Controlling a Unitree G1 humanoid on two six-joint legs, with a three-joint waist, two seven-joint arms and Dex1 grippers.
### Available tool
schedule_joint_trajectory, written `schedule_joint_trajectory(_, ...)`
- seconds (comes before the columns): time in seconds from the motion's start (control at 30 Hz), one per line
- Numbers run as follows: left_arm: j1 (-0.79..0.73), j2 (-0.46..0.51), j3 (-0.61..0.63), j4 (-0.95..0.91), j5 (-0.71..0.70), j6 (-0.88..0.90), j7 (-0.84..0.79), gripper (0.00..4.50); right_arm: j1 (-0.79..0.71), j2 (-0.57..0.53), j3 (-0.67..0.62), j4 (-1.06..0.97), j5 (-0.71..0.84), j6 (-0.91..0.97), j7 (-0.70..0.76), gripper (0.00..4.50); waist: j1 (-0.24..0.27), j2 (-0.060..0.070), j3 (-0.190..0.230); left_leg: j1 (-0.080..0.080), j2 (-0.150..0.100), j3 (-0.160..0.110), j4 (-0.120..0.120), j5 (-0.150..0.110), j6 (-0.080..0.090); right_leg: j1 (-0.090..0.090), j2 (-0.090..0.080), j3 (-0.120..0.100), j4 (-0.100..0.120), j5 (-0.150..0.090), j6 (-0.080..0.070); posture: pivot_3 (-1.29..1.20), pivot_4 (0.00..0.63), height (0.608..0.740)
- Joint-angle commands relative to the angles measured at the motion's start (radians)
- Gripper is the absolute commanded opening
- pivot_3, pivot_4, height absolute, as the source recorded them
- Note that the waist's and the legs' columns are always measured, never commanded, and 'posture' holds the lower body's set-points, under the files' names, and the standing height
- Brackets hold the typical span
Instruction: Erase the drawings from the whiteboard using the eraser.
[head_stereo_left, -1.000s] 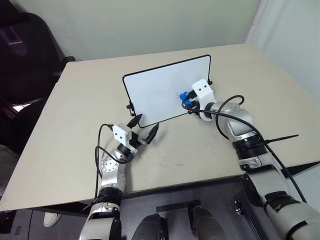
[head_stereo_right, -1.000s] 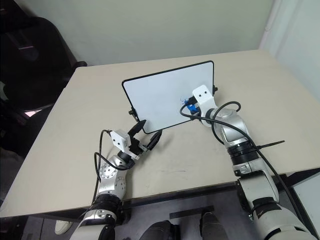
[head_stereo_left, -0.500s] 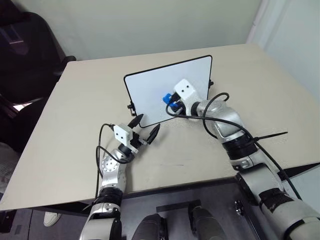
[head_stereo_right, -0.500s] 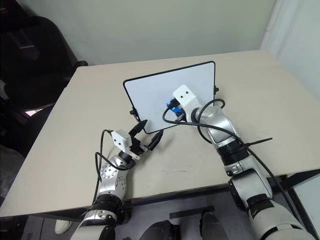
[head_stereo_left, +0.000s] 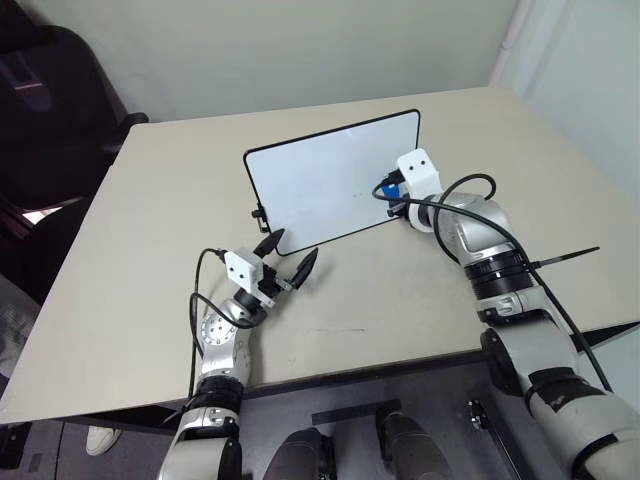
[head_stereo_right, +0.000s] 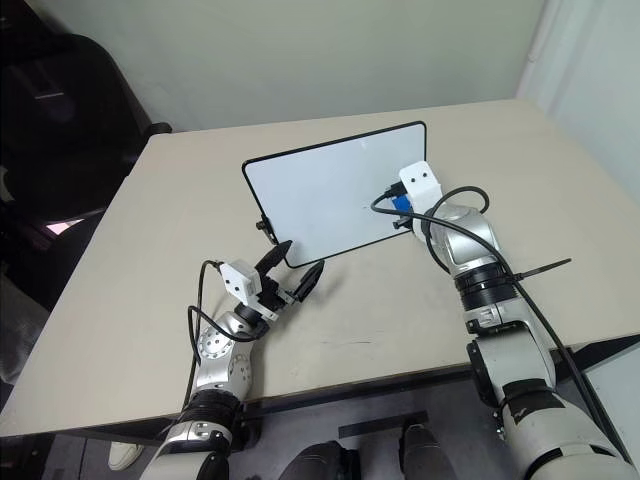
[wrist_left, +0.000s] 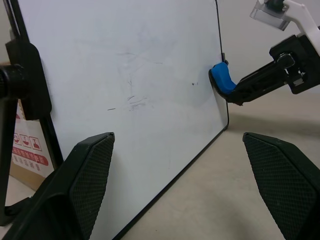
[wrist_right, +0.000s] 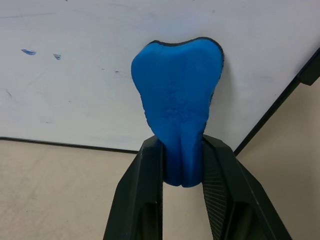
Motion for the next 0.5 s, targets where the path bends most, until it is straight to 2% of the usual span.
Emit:
schedule_joint_trajectory(0.03,0.017,-0.019,-0.004,0.029,-0.018,-0.004,0.0,4.5,0.002,0.025,0.051,-0.139,0.018,0.016,0.061,1.02,0.0,0.0,0.0,0.0,0.0,0.0,0.0,0.0,0.0,0.0,0.0,0.0,0.0,0.0,0.0,0.0,0.15,0.726)
schedule_joint_trajectory(0.27,0.012,-0.023,-0.005,0.037,-0.014,-0.01,0.002,4.5,0.02,0.043,0.094,-0.191,0.017,0.054,0.1,1.02,0.003,0.0,0.0,0.0,0.0,0.0,0.0,0.0,0.0,0.0,0.0,0.0,0.0,-0.001,0.001,0.0,0.15,0.726)
schedule_joint_trajectory(0.5,0.013,-0.026,-0.005,0.038,-0.009,-0.015,0.011,4.5,0.003,0.029,0.079,-0.116,-0.001,0.046,0.083,1.02,0.004,0.0,0.0,0.0,0.0,0.0,0.0,0.0,0.0,0.0,0.0,0.0,0.0,-0.001,0.001,0.0,0.15,0.726)
